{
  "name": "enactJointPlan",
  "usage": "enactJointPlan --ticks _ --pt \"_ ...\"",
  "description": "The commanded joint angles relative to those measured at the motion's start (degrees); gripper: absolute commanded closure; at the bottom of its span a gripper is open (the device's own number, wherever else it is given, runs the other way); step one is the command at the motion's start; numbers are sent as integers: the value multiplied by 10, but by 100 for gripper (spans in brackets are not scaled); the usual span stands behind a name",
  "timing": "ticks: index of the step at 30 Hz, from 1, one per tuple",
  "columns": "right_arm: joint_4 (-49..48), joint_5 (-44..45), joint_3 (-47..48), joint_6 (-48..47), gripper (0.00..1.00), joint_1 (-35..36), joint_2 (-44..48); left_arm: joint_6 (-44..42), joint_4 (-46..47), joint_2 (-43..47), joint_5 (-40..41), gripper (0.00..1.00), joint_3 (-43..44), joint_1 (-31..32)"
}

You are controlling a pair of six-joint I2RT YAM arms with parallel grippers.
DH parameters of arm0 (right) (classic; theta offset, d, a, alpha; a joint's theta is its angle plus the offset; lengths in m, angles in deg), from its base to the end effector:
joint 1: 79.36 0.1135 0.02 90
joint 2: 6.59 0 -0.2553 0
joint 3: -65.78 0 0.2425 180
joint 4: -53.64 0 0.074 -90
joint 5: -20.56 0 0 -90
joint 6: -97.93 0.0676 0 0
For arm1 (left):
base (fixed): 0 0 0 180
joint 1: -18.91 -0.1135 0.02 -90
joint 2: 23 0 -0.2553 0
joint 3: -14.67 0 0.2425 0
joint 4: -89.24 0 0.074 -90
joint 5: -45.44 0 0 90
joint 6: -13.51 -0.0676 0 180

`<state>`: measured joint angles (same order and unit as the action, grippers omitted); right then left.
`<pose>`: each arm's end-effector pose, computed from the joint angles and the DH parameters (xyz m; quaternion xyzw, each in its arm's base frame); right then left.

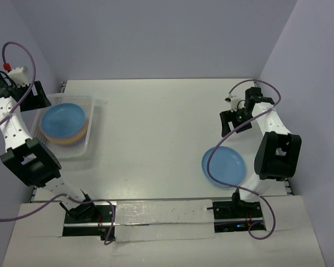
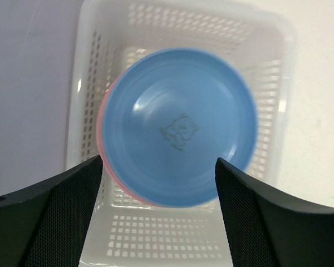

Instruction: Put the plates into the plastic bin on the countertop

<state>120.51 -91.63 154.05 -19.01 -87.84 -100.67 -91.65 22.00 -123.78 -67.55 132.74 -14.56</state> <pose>0.3203 -0.0219 0.2132 -0.1842 0.9529 0.1363 0.1986 0.3373 0.1914 0.3321 -0.0791 0.9198 -0.0325 0.3829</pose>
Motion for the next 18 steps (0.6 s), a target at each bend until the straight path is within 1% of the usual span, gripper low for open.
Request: enactJointPlan --ticks 1,4,8,9,11,14,15,18 --pt "19 14 -25 -83 11 -29 -35 -36 -3 83 -73 9 16 48" --pt "23 11 -29 -107 11 -41 -57 -49 13 123 -64 7 -23 92" --pt "24 15 -40 -139 12 -43 -77 -50 34 156 -14 7 -68 144" --pt "22 15 -40 -140 13 -43 -81 -50 37 156 -13 7 -69 147" --pt "16 22 -48 -153 16 -43 -94 -45 38 157 -12 7 -74 152" --pt "13 30 -56 -174 26 -43 -112 -39 32 146 -21 7 -68 153" --pt "12 32 -59 -180 27 -43 -116 -39 31 146 -21 7 -67 153" --pt "6 42 -72 -203 33 -44 -130 -38 33 146 -19 7 -66 154"
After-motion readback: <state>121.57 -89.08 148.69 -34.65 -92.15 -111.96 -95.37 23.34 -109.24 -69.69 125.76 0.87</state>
